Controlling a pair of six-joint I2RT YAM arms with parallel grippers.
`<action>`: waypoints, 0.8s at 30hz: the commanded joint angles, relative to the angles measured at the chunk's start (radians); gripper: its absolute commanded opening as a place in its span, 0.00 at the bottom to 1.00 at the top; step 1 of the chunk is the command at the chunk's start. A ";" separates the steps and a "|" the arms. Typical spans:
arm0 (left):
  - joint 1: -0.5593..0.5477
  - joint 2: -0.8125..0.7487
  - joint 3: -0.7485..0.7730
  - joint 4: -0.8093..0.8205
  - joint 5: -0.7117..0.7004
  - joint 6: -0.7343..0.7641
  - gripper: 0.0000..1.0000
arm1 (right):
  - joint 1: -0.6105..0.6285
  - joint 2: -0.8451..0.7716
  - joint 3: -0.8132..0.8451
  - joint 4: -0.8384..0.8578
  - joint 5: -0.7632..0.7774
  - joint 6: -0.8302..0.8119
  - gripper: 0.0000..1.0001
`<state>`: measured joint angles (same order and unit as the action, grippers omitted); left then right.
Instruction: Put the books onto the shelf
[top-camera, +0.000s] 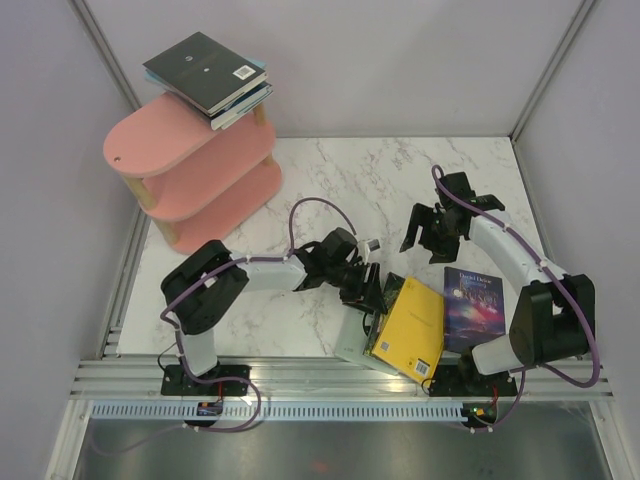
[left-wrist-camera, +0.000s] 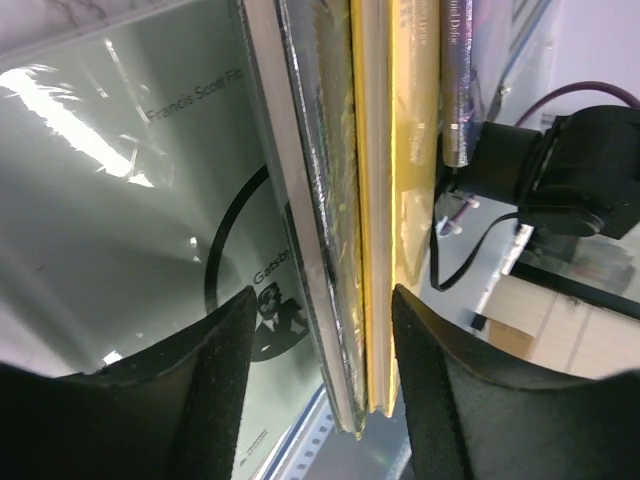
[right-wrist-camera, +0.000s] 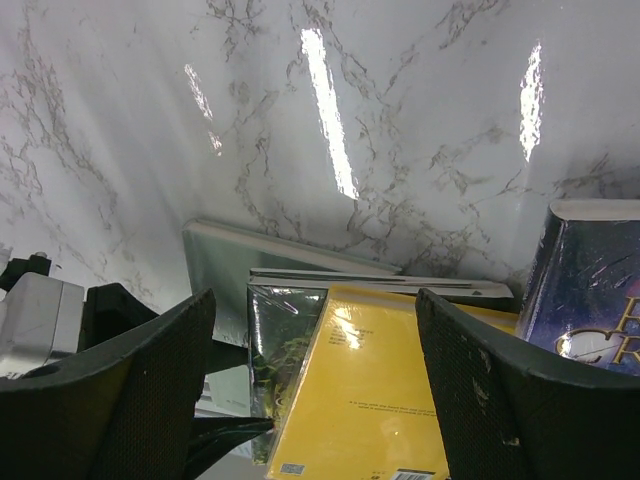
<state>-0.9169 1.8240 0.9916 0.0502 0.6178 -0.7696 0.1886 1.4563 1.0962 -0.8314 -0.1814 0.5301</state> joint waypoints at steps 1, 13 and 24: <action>-0.005 0.029 -0.002 0.137 0.088 -0.065 0.58 | 0.000 0.012 0.033 -0.003 0.003 0.011 0.84; -0.005 0.095 -0.004 0.214 0.178 -0.103 0.10 | 0.000 0.035 0.028 0.012 -0.009 0.033 0.84; 0.133 -0.115 -0.126 0.157 0.163 -0.114 0.02 | 0.000 0.044 0.056 0.037 -0.026 0.057 0.84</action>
<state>-0.8574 1.8374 0.9020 0.2260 0.7681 -0.9001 0.1886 1.4910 1.1023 -0.8211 -0.1917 0.5659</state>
